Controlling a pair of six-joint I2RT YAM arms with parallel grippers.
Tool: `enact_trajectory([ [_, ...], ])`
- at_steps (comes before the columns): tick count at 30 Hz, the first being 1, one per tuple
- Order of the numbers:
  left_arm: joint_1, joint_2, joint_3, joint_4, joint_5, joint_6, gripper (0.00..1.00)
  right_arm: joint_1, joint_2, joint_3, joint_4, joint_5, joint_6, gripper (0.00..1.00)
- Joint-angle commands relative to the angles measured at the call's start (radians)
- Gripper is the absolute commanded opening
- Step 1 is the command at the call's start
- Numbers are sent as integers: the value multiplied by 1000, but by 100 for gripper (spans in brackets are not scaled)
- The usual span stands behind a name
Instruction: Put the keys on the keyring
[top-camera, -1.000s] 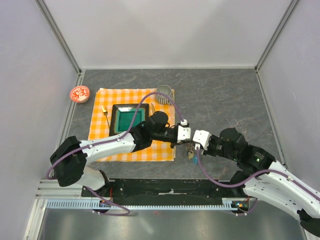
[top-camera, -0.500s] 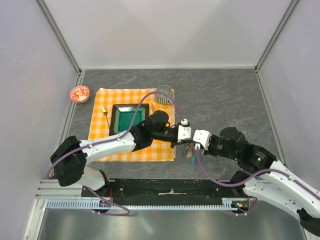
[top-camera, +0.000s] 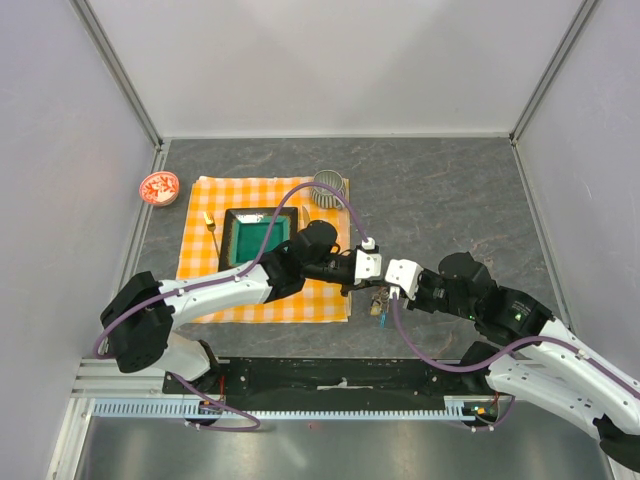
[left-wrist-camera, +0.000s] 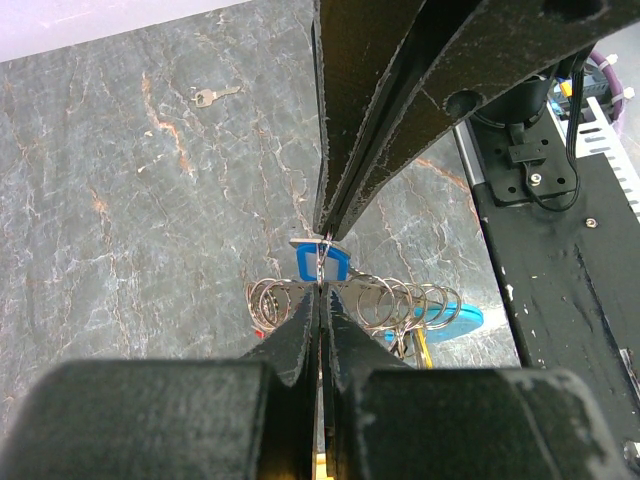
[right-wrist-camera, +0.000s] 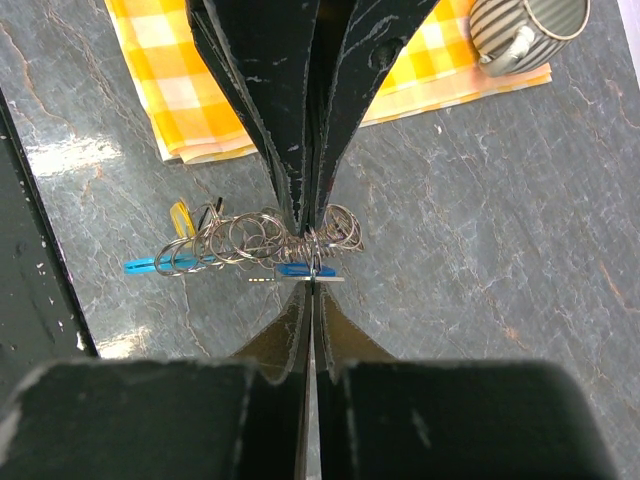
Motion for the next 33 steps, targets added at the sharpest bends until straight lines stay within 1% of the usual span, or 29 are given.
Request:
enact_trajectory([
  [1,-30,23,36,-7,-36,13,2,7,37,38,65,0,-23,5],
  [7,-30,35,46,-18,-16,15,2,7,50,46,83,4,-18,6],
  [16,-33,49,61,-47,-33,27,2,7,70,63,91,-18,-18,6],
  [33,-48,42,63,-38,-23,30,2,6,108,57,129,-49,2,6],
])
